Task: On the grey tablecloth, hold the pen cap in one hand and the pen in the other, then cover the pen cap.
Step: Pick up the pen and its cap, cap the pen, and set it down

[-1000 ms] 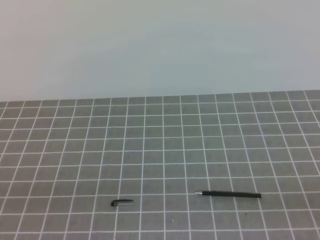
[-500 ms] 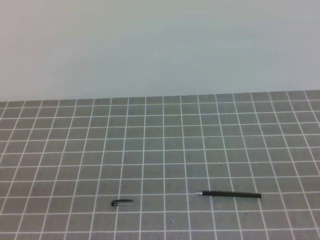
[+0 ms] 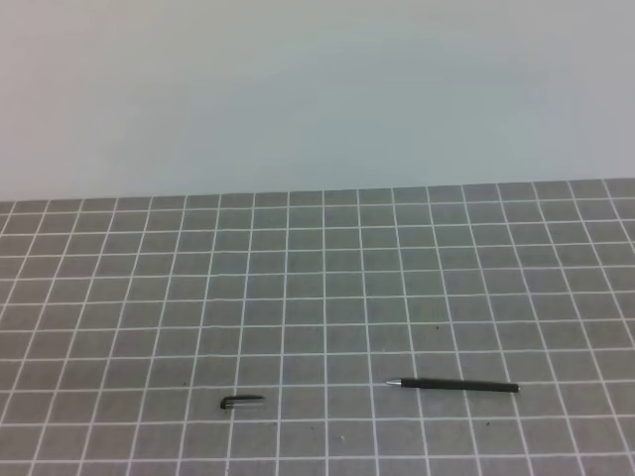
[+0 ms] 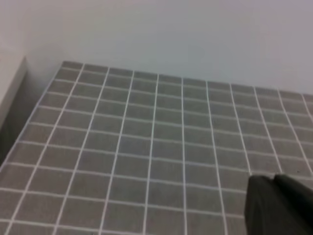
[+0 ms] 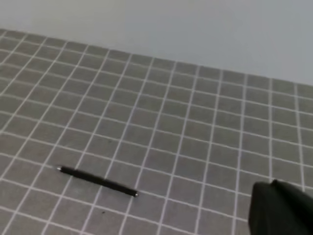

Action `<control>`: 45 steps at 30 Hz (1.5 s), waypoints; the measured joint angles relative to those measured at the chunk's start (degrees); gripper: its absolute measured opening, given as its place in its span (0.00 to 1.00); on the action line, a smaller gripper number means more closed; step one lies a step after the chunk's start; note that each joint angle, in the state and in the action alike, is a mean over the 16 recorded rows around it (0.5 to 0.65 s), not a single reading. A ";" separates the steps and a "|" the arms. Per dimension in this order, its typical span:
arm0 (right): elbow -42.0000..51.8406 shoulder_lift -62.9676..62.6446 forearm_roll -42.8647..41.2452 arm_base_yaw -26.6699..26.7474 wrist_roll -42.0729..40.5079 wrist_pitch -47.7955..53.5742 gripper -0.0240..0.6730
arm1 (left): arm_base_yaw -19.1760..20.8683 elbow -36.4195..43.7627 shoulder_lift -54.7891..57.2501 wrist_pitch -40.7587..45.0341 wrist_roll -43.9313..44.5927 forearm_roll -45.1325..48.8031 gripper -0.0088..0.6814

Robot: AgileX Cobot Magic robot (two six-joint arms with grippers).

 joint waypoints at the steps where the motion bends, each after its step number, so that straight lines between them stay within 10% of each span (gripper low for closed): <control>1: -0.92 1.98 1.60 0.00 -2.03 1.25 0.03 | 0.00 -0.48 1.11 1.03 1.47 -1.24 0.01; 26: -13.36 39.01 16.25 0.00 -20.77 24.28 0.03 | -1.61 -31.19 37.60 32.17 37.86 -23.71 0.01; 34: -13.33 39.96 16.21 0.00 -22.08 23.51 0.03 | -8.17 -45.59 53.36 43.23 42.56 -19.06 0.06; 45: -13.33 39.99 16.47 0.00 -22.19 21.69 0.03 | -21.39 -55.31 69.02 43.40 45.12 -1.28 0.38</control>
